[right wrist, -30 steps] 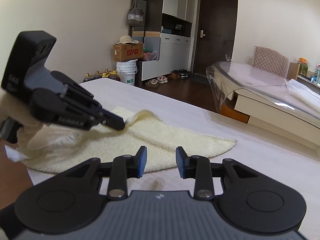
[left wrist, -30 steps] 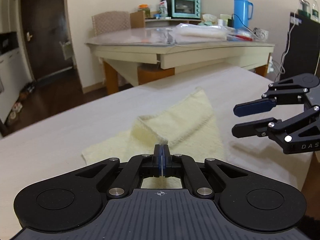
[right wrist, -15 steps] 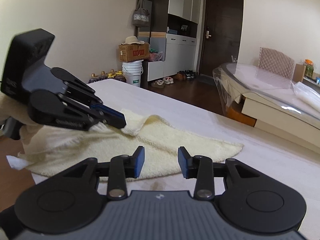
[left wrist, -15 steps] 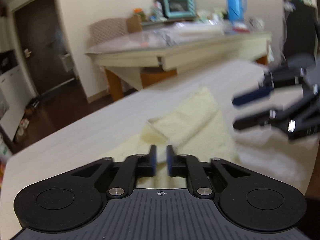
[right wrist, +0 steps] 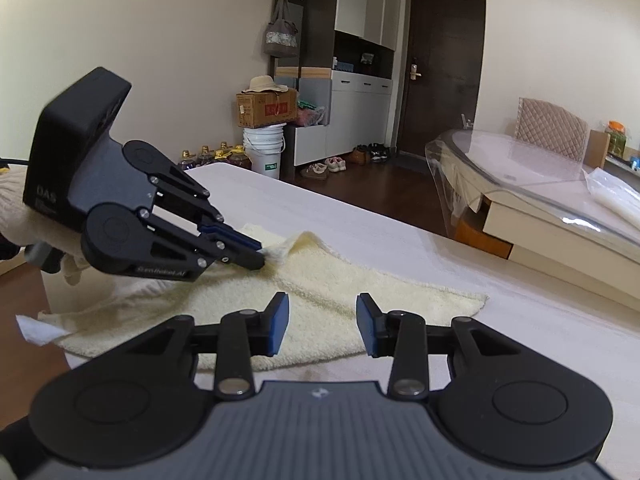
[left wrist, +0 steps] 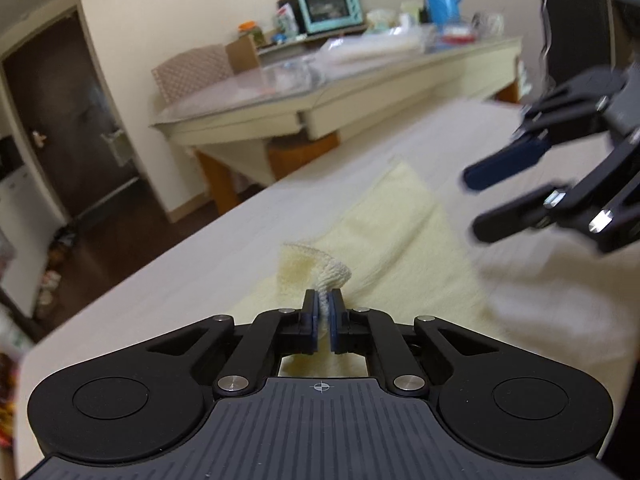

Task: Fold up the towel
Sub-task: 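Lift the towel with the left gripper while the right gripper grasps its other corner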

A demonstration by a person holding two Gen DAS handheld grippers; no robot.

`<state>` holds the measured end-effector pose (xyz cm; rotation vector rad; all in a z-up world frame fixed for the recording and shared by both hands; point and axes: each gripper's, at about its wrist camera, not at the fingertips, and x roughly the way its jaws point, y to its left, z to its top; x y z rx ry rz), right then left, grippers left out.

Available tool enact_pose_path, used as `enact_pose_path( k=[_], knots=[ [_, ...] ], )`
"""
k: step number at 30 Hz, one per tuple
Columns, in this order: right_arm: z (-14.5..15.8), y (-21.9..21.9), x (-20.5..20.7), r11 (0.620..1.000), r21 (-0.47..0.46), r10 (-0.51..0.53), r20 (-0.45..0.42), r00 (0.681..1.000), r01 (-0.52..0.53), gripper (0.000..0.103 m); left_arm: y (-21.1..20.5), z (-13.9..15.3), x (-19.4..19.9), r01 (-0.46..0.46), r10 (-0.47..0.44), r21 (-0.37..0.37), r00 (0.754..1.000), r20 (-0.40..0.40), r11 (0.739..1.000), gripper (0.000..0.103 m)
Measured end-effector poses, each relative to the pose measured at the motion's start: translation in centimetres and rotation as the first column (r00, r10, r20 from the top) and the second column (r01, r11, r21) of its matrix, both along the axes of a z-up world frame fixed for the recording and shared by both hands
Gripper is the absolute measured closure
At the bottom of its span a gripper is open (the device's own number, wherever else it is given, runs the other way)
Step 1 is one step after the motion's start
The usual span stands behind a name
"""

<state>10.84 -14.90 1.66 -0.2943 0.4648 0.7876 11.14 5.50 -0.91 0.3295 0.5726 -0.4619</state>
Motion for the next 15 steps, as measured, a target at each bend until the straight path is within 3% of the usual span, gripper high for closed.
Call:
enact_pose_path(
  k=[3,6,8,11,15],
  knots=[
    [-0.4,0.9,-1.1,0.992,-0.106,0.084,0.096,0.992,-0.073,0.062,0.0,1.0,-1.0,0.063,-0.065,-0.088,0.998,-0.023,0.994,0.098],
    [-0.9,2.0,-2.5,0.963,-0.235,0.186,0.215,0.959,-0.134,0.061,-0.3,1.4,-1.6,0.106,-0.112,-0.112,0.993,-0.047,0.988,0.098],
    [-1.3,2.8,-3.7,0.930,-0.329,0.270,0.302,0.914,-0.166,0.060,-0.8,1.5,-1.7,0.132,-0.139,-0.110,0.989,-0.053,0.985,0.098],
    [-1.8,3.5,-4.5,0.891,-0.419,0.343,0.372,0.863,-0.173,0.059,-1.5,1.7,-2.0,0.168,-0.173,-0.098,0.984,-0.049,0.981,0.098],
    [-3.1,4.0,-5.2,0.810,-0.564,0.452,0.429,0.782,-0.159,0.063,-2.1,1.9,-2.3,0.206,-0.211,-0.092,0.976,-0.049,0.974,0.098]
  ],
)
